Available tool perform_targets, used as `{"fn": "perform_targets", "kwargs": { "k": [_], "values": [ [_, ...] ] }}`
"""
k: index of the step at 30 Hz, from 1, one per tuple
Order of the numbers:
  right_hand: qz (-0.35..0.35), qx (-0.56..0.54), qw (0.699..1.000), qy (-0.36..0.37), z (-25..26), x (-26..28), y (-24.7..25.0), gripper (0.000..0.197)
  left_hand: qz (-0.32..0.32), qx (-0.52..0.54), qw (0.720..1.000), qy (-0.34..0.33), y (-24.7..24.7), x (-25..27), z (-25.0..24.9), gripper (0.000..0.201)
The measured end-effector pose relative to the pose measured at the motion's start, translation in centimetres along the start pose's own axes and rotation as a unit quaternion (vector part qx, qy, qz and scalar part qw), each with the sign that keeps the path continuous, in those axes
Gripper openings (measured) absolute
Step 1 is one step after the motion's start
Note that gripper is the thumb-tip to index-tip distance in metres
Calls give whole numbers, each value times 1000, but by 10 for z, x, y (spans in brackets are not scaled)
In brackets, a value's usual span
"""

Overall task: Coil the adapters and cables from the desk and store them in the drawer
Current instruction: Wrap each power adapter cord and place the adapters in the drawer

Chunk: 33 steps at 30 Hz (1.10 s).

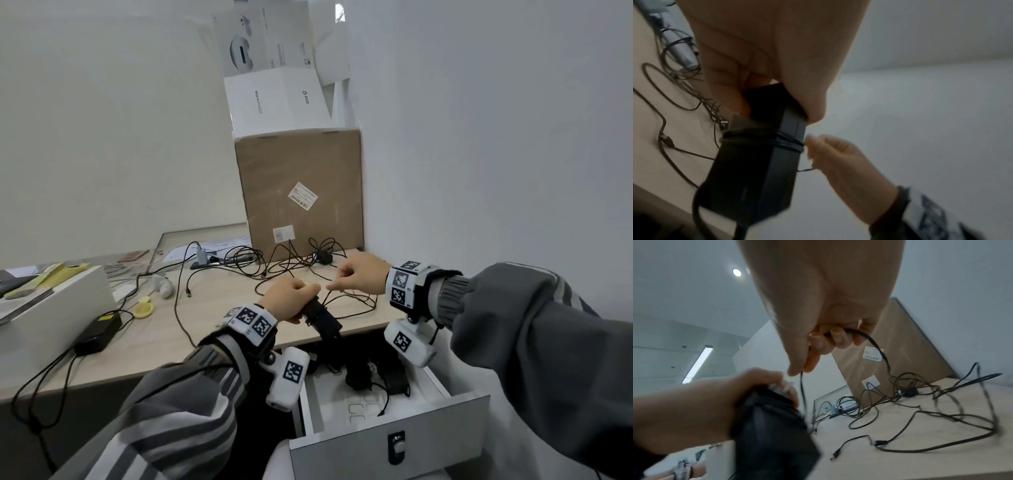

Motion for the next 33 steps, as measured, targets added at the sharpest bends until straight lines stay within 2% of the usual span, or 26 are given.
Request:
{"fn": "perform_targets", "kwargs": {
  "k": [2,4,6,7,9,11,12,14,16,17,19,21,22,26,27,29,31,33],
  "values": [
    [-9,-5,1000,21,12,-4,-6,26,-58,12,998,8,2,-6,3,34],
    [-7,-11,999,36,24,-8,-18,25,-132,69,988,41,10,-13,13,36],
    [-13,-27,998,49,33,-11,-31,27,-198,156,965,73,21,-17,24,41],
    [-20,-46,997,54,35,-12,-36,28,-216,232,945,80,25,-17,28,45],
    [-34,-100,993,58,38,-13,-42,27,-212,423,877,79,28,-14,30,41],
    [-43,-136,988,57,37,-11,-44,29,-169,566,804,75,26,-11,27,31],
    [-45,-139,987,60,37,-10,-44,29,-139,603,782,75,24,-7,22,29],
    [-39,-143,987,65,32,-9,-40,27,-65,635,766,74,19,-5,12,26],
    [-32,-135,988,63,24,-7,-36,24,17,622,779,83,12,-5,4,27],
    [-34,-135,988,59,20,-6,-33,23,53,596,797,89,9,-5,2,28],
    [-38,-144,987,53,14,0,-26,18,104,496,858,79,4,-4,-3,30],
    [10,-88,995,51,12,7,-25,14,113,370,921,55,3,-1,-8,26],
    [36,-59,996,49,10,10,-26,17,110,318,941,47,4,0,-9,24],
    [75,-53,996,22,2,9,-24,16,133,144,980,30,3,4,-8,23],
    [81,-46,996,15,2,8,-24,17,129,87,988,26,0,4,-7,24],
    [80,-26,996,10,4,6,-24,22,79,6,997,22,-4,1,-4,28],
    [56,-15,998,1,6,4,-24,27,9,-26,1000,15,-5,-4,-2,33],
    [22,-29,999,-7,11,1,-25,29,-67,-9,997,23,-2,-13,4,35]
  ]
}}
Point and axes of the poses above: each hand's wrist, its own x-axis away from the middle knuckle, its own y-axis out of the back of the hand, z = x × y, the point moved 5 cm from there along -x, towards the middle knuckle, and after that the axes turned 15 degrees about y, right-handed, at the moved point
